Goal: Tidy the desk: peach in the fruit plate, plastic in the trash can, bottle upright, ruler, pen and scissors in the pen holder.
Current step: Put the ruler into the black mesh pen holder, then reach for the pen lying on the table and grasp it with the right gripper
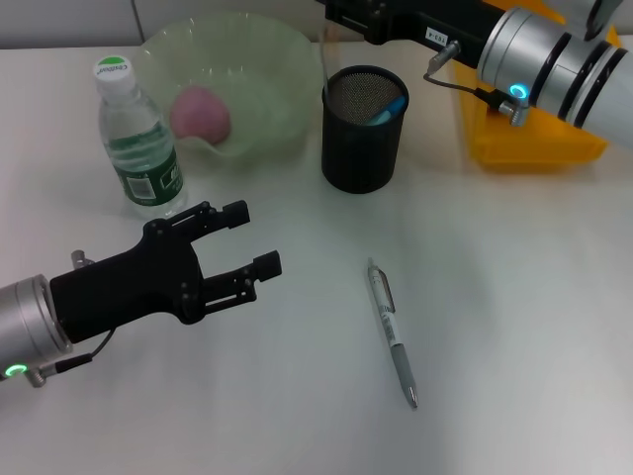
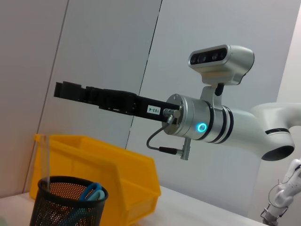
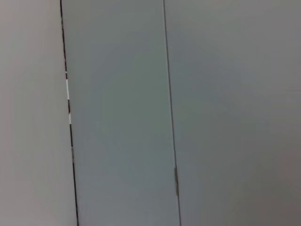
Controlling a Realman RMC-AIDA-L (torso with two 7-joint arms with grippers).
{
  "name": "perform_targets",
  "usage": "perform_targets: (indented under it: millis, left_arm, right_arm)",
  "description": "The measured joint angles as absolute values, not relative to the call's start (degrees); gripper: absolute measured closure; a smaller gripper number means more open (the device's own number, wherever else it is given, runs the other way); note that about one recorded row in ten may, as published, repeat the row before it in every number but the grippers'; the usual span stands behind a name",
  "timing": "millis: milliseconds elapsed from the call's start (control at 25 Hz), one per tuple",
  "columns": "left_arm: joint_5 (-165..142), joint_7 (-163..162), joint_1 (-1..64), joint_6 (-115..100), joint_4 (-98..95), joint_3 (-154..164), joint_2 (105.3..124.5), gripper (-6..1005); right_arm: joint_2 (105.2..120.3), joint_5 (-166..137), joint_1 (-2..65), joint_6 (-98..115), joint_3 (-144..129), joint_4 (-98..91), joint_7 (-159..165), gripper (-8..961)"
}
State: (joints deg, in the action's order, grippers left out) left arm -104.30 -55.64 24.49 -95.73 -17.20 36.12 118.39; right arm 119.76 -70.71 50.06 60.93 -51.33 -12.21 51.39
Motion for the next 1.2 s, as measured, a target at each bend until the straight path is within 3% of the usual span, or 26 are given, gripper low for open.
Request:
perform_targets:
  millis: [160,240,360,400,440,480,640,720,880,1040,1080,1120,1200]
  left_arm:
    - [-104.39,-55.64,24.17,-95.80,-17.67,36.18,118.23,202]
    - [-105.01,-55.64,24.03,-95.96,-18.43,36.58,117.94,202]
    - [-105.85,-55.63,24.00,-96.04,-19.11,36.96,117.61,202]
    - [-106.31,-55.61,23.98,-96.06,-19.42,37.11,117.39,202]
    - [-106.77,-55.60,23.73,-96.07,-20.03,37.24,117.05,202]
    - [-106.77,-55.60,23.73,-96.07,-20.03,37.24,117.05,202]
    - [-106.94,-55.85,22.71,-96.07,-21.76,36.88,116.44,202]
    - [-106.95,-56.06,22.58,-96.07,-22.16,36.84,116.38,202]
    - [-107.16,-57.09,22.47,-96.11,-23.43,37.20,116.36,202]
    - [-107.27,-57.26,22.47,-96.08,-23.56,37.29,116.35,202]
    - [-107.35,-57.19,22.32,-95.92,-23.66,37.39,116.26,202]
    - [-107.35,-57.19,22.32,-95.92,-23.66,37.39,116.26,202]
    - [-107.73,-56.38,21.70,-95.55,-23.71,37.42,116.12,202]
  right_arm:
    - [119.47,-71.11,47.90,66.29,-51.43,-15.70,58.34,322]
    - [118.99,-73.15,43.37,72.11,-53.68,-25.23,71.72,286]
    - [118.32,-75.99,40.52,76.17,-55.59,-32.40,80.51,286]
    - [117.68,-78.26,39.43,78.55,-56.19,-35.87,84.92,286]
    - [116.02,-83.90,38.42,83.56,-56.51,-41.82,94.32,287]
    - [116.02,-83.90,38.42,83.56,-56.51,-41.82,94.32,287]
    - [112.33,-100.84,40.68,94.49,-56.12,-50.51,112.41,287]
    - [111.87,-108.87,43.02,98.89,-56.35,-52.72,117.21,287]
    - [112.27,-119.75,46.91,104.57,-57.22,-55.00,123.12,288]
    - [114.59,-132.99,53.41,106.91,-62.67,-55.04,130.45,288]
    - [114.59,-132.99,53.41,106.91,-62.67,-55.04,130.45,288]
    - [115.63,-136.71,55.84,106.89,-65.70,-53.90,132.77,289]
    - [116.14,-138.09,56.95,106.79,-66.91,-53.17,133.66,289]
